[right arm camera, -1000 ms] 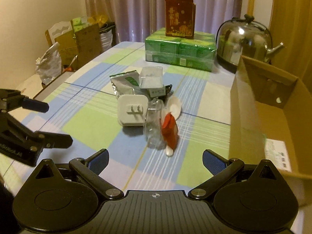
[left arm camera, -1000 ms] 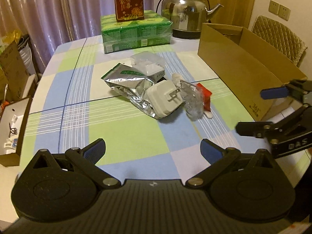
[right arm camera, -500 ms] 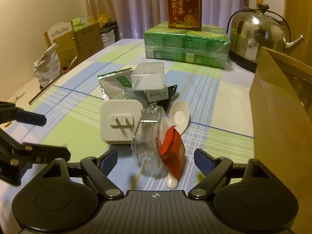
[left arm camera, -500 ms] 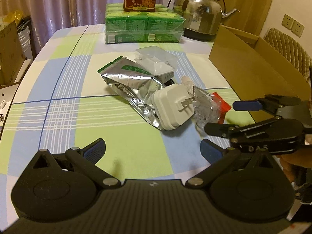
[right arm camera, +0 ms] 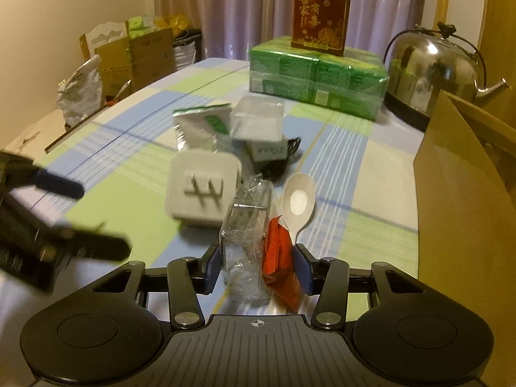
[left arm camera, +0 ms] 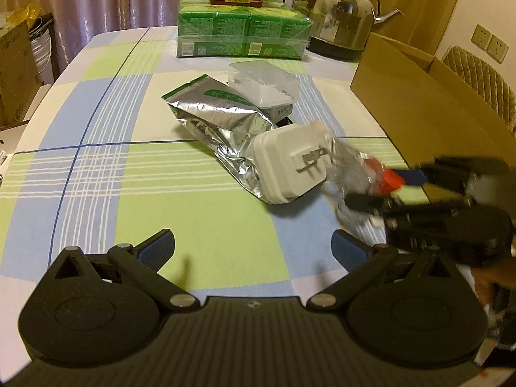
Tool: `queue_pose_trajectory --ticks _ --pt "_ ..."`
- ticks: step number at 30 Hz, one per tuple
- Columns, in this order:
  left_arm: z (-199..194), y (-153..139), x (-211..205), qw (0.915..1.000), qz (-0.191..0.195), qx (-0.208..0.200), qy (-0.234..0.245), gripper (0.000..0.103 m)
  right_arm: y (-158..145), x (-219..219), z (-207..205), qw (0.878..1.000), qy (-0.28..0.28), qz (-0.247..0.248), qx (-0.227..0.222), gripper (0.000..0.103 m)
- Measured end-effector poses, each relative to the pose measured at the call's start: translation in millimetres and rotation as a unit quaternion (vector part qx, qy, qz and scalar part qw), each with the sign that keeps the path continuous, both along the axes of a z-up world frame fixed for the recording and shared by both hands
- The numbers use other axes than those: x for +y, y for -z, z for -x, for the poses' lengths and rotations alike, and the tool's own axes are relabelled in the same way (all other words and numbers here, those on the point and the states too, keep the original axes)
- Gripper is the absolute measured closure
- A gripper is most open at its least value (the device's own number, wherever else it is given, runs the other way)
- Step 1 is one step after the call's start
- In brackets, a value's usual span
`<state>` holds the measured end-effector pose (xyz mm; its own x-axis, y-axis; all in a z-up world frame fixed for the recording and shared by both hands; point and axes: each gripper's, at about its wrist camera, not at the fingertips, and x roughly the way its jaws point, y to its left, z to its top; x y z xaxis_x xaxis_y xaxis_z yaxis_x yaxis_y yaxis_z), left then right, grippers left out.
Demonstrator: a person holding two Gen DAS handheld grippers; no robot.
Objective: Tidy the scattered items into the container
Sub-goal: 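Grasp the clear plastic square container with the left gripper, then grasp the red candy packet with the right gripper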
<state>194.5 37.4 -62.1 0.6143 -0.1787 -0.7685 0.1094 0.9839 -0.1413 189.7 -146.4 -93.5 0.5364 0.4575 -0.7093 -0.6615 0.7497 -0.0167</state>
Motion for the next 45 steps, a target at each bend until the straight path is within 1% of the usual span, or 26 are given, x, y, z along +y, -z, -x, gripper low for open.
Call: queue_pose_trajectory --ticks 4,6,8,10,11,16,20,22,24,28,29,30,31,32,34,37,40,45 --pt "10 -9 1 1.0000 -0.001 -0.006 -0.001 0.002 0 0 32 1.000 -0.025 0.011 -0.001 0.058" --pt "16 -14 1 1.0000 -0.001 -0.008 -0.001 0.002 1 0 46 0.999 -0.041 0.014 0.000 0.056" --pt "22 -18 1 1.0000 0.002 -0.008 -0.002 0.002 1 -2 57 0.998 -0.054 0.012 0.007 0.046" --pt "30 -21 -1 0.9999 0.005 -0.009 0.000 0.002 1 -6 66 0.998 -0.057 0.011 0.008 0.041" --pt "33 -22 -2 0.9999 0.007 -0.009 0.001 0.002 1 -9 70 0.998 -0.057 0.012 0.008 0.040" --pt "40 -20 -21 0.9997 0.004 0.000 0.026 0.002 4 -26 75 0.999 -0.038 0.019 0.012 0.040" --pt "38 -12 -45 0.9987 -0.013 0.006 0.049 0.002 7 -41 69 0.999 -0.011 0.018 0.024 0.040" --pt "36 -5 -56 0.9983 -0.028 0.012 0.051 0.002 8 -46 67 1.000 -0.004 0.016 0.026 0.040" --pt "33 3 -64 0.9982 -0.035 0.022 0.043 0.002 10 -50 65 0.999 0.001 0.016 0.029 0.040" --pt "25 20 -68 0.9983 -0.030 0.048 0.012 0.009 15 -56 61 0.999 0.009 0.012 0.035 0.039" --pt "24 24 -67 0.9983 -0.025 0.052 0.007 0.010 16 -57 60 0.999 0.011 0.010 0.036 0.039" --pt "24 26 -66 0.9983 -0.018 0.055 0.004 0.013 16 -58 60 0.999 0.012 0.007 0.036 0.039" --pt "24 27 -64 0.9983 -0.010 0.057 0.004 0.024 16 -58 58 0.999 0.014 0.005 0.037 0.039" --pt "24 28 -63 0.9982 -0.007 0.059 0.003 0.030 16 -58 57 0.999 0.014 0.002 0.036 0.039" --pt "27 27 -61 0.9983 -0.008 0.057 0.012 0.035 15 -58 55 0.999 0.015 -0.002 0.034 0.038" --pt "29 24 -54 0.9975 -0.005 0.062 0.034 0.037 14 -56 52 0.999 0.014 -0.008 0.031 0.038" --pt "35 22 -48 0.9967 -0.014 0.057 0.056 0.037 14 -51 49 1.000 0.008 -0.009 0.028 0.038" --pt "42 24 -36 0.9962 0.000 0.060 0.064 0.037 18 -37 42 1.000 -0.013 0.009 0.008 0.038"
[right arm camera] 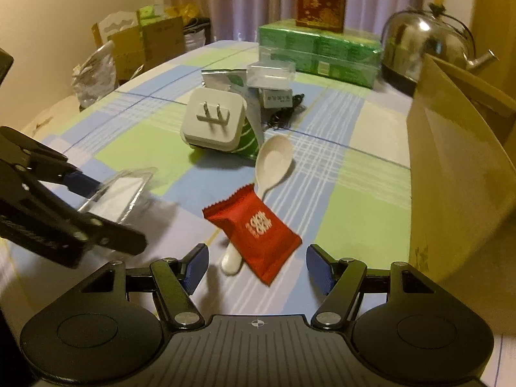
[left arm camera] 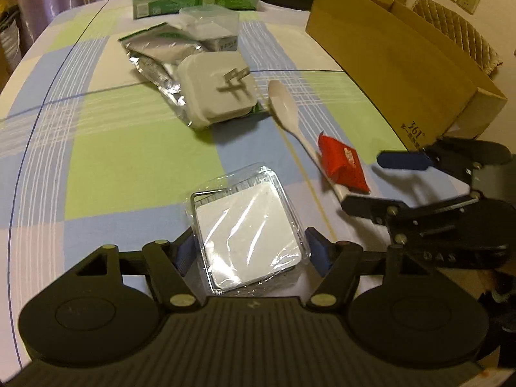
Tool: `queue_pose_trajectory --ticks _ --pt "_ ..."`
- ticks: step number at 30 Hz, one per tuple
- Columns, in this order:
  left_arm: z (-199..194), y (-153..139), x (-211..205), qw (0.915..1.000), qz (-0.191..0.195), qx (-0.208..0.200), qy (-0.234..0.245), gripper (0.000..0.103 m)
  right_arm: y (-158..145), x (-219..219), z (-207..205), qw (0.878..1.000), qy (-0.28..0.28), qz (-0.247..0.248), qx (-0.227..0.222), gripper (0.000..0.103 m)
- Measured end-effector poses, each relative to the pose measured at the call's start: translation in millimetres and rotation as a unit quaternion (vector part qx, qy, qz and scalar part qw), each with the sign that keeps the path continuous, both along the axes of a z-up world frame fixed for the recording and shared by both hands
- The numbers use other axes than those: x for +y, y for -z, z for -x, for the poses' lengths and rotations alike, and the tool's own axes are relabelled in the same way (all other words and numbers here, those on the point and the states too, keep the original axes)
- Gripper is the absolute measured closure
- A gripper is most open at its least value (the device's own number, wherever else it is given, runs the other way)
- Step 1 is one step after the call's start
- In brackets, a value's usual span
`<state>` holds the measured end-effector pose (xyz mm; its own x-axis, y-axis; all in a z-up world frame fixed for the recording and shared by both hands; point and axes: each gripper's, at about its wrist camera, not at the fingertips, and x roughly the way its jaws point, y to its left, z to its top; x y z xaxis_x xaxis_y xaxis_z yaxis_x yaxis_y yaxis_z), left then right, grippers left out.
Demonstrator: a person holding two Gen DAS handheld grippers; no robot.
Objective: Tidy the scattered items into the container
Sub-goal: 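Grasp the red candy packet with the right gripper, then carry the plastic container and red packet toward the cardboard box with both grippers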
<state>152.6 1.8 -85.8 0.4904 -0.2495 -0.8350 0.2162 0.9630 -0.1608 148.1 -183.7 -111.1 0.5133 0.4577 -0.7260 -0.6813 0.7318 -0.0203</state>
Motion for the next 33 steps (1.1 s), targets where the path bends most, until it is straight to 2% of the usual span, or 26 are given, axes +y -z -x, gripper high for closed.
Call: queue_pose_trajectory --ticks 4,8,15,17,18,20,33 --pt "-2 -3 -1 0.9999 0.004 -0.007 0.009 0.038 2 7 -16 1.000 -0.008 0.007 0.012 0.038" --pt "-4 -5 1 0.9999 0.006 -0.012 0.001 0.038 0 2 -32 0.998 0.027 -0.030 0.056 0.038" --pt "-8 -5 5 0.9999 0.009 -0.012 -0.001 0.038 5 8 -34 0.999 0.001 -0.019 0.045 0.040" --pt "-9 -6 5 0.9999 0.010 -0.013 -0.002 0.038 5 8 -33 0.999 -0.003 -0.011 0.040 0.059" --pt "-9 -6 5 0.9999 0.010 -0.013 -0.002 0.038 4 8 -31 0.999 -0.004 -0.010 0.036 0.060" --pt "-10 -7 4 0.9998 0.011 -0.014 -0.002 0.038 2 6 -29 0.999 -0.005 -0.011 0.038 0.070" --pt "1 -26 -16 0.9993 0.009 -0.031 0.018 0.038 -33 -14 -3 0.999 0.032 -0.024 0.016 0.071"
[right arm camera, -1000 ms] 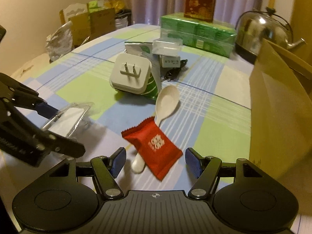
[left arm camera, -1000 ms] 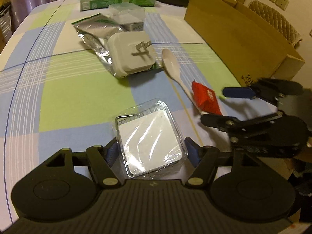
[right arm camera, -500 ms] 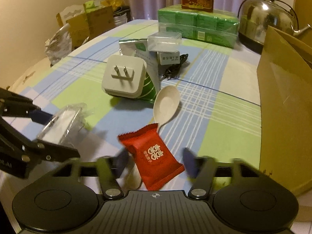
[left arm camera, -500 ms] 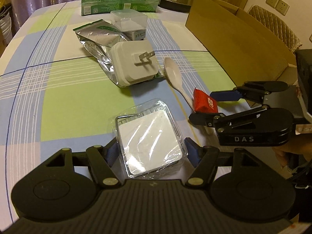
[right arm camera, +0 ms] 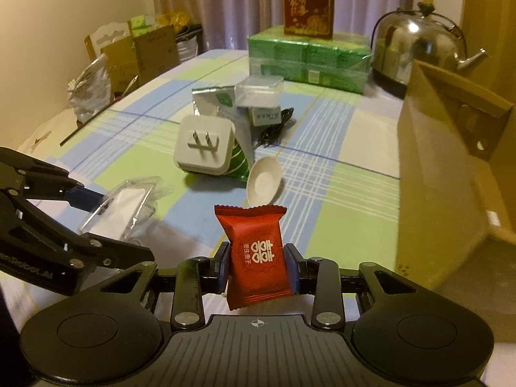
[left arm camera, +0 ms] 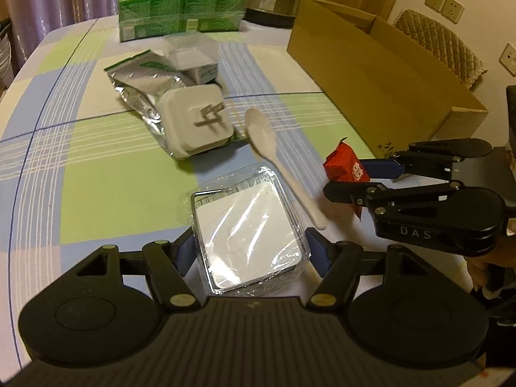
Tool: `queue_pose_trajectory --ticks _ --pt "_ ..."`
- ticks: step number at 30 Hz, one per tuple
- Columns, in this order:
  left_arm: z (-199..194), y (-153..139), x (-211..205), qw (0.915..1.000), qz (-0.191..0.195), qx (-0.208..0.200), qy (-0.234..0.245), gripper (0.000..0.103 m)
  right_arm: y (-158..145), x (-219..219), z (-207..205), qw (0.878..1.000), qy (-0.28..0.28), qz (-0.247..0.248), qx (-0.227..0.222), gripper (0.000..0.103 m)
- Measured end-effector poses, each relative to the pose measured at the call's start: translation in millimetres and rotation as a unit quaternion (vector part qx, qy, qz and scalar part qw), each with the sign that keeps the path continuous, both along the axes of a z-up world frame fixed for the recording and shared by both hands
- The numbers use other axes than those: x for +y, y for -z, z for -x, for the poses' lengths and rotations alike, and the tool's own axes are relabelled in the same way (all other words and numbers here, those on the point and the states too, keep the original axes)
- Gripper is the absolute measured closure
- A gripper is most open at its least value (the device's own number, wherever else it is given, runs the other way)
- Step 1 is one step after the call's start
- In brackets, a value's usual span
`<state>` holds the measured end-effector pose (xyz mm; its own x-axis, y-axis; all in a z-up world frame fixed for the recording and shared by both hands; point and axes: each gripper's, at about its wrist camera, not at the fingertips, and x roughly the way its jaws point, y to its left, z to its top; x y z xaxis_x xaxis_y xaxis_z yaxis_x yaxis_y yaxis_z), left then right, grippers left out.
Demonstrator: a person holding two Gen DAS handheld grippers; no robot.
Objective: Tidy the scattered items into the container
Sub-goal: 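Carry the plastic container and red packet toward the cardboard box with both grippers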
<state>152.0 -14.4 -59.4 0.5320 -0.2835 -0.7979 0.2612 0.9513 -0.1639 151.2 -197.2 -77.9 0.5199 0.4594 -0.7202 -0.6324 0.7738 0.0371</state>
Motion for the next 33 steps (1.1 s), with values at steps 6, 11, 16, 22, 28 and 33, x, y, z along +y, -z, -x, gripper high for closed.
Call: queue_pose_trajectory --ticks 6,11,16,22,28,33 --pt "10 -18 -12 0.9998 -0.003 -0.016 0.011 0.038 -22 -16 15 1.000 0.019 -0.007 -0.013 0.071" --pt "22 -34 -22 0.9994 -0.004 -0.029 0.019 0.038 -38 -31 30 0.999 0.033 -0.013 -0.024 0.071" --pt "36 -45 -34 0.9990 -0.004 -0.037 0.027 0.038 -52 -46 44 0.998 0.051 -0.021 -0.034 0.071" --pt "51 -54 -51 0.9982 -0.006 -0.042 0.044 0.038 -68 -65 58 0.996 0.068 -0.029 -0.045 0.071" --pt "60 -62 -68 0.9969 -0.005 -0.048 0.062 0.038 -78 -82 68 0.994 0.087 -0.034 -0.053 0.071" --pt "62 -68 -82 0.9956 -0.006 -0.054 0.076 0.038 -83 -96 73 0.993 0.101 -0.037 -0.057 0.071"
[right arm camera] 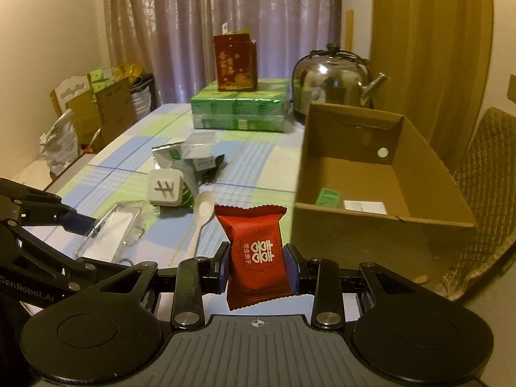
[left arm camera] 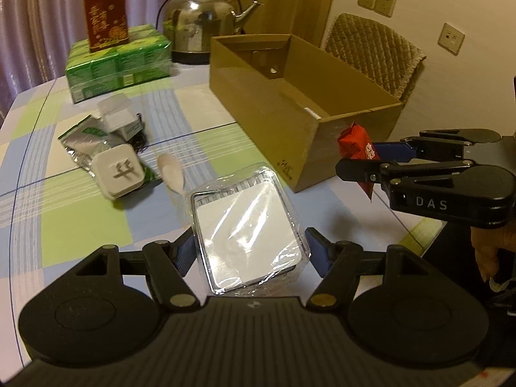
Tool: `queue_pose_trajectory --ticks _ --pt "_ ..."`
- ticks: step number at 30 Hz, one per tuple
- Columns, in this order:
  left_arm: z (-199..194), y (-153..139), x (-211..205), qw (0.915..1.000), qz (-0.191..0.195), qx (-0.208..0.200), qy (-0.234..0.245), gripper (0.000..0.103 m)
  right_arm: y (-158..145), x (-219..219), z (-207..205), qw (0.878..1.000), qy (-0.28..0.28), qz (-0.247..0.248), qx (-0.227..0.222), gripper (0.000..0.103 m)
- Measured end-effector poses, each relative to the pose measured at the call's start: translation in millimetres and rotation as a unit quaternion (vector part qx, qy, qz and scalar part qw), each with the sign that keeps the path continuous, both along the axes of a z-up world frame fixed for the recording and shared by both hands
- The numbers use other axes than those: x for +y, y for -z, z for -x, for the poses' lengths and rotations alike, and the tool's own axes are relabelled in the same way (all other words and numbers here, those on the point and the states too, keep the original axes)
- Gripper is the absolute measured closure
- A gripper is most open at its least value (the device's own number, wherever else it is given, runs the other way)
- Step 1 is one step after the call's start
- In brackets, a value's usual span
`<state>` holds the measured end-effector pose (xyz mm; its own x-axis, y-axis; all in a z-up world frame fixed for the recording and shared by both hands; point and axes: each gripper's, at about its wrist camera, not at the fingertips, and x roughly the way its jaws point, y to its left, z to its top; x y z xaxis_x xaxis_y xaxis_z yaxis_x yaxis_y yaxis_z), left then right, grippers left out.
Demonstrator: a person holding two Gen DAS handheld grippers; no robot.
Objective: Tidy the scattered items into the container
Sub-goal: 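Carry the plastic container and red packet toward the cardboard box with both grippers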
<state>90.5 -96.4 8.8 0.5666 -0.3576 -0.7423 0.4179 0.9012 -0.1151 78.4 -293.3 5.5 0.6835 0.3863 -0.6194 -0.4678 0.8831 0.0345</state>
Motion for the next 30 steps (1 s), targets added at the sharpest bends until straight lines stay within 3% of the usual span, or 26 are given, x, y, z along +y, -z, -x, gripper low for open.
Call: queue_pose_trajectory --ticks 19,30 --pt "-24 -24 -52 0.9986 0.007 -0.020 0.048 0.038 -23 -54 -13 0.998 0.058 -0.008 -0.019 0.071" --pt "-71 -47 -109 0.9948 0.018 -0.045 0.090 0.038 -46 -95 -60 0.994 0.095 -0.004 -0.049 0.071"
